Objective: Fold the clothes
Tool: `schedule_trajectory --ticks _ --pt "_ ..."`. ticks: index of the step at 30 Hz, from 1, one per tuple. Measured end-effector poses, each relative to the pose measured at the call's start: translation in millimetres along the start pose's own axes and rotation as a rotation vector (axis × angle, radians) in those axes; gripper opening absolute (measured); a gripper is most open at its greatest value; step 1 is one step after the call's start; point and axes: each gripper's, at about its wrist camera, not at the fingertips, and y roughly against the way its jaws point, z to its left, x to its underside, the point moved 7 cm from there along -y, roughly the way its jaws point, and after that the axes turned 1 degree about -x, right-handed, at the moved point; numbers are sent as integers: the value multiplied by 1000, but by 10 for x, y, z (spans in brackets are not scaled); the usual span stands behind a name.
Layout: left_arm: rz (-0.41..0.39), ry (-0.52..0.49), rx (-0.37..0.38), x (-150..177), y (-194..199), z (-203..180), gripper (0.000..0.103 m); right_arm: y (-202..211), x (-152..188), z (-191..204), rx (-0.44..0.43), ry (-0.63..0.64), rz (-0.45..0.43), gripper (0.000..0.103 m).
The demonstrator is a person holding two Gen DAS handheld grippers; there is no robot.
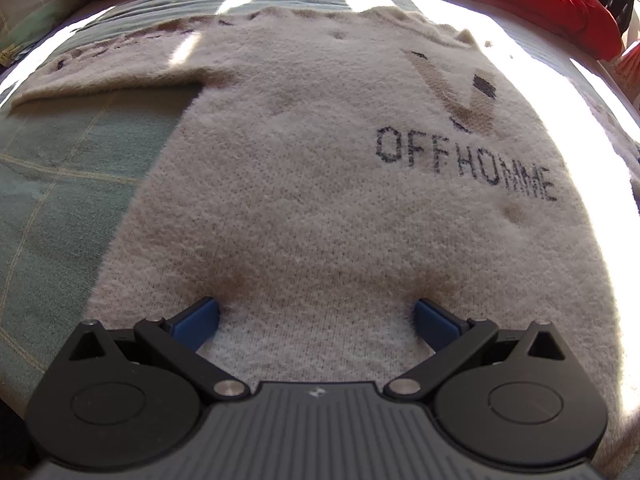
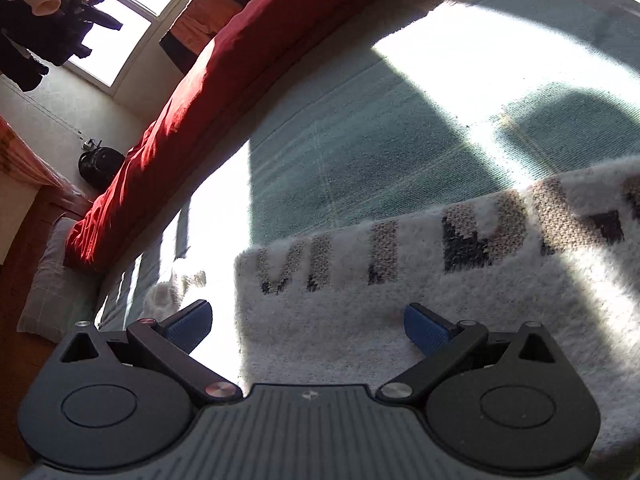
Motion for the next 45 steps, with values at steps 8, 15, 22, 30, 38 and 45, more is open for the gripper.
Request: schedule_trajectory --ticks 8,15,22,30,38,45 --pt "-6 -1 -7 -1 -1 -8 103 679 -238 -1013 101 -150 -117 103" --pt "-8 1 -8 -7 -3 -11 103 821 -352 -922 65 -185 -174 103" --pt "-11 0 -6 -6 2 -5 103 -1 -235 194 -139 -58 -9 103" --pt "-21 -1 0 0 6 -9 103 -542 -16 519 -105 23 60 103" --pt "-35 0 -3 11 12 -15 103 137 -139 -431 27 -147 -35 103" --pt "-30 10 -13 -2 9 -16 103 778 -95 -952 71 -234 -103 103"
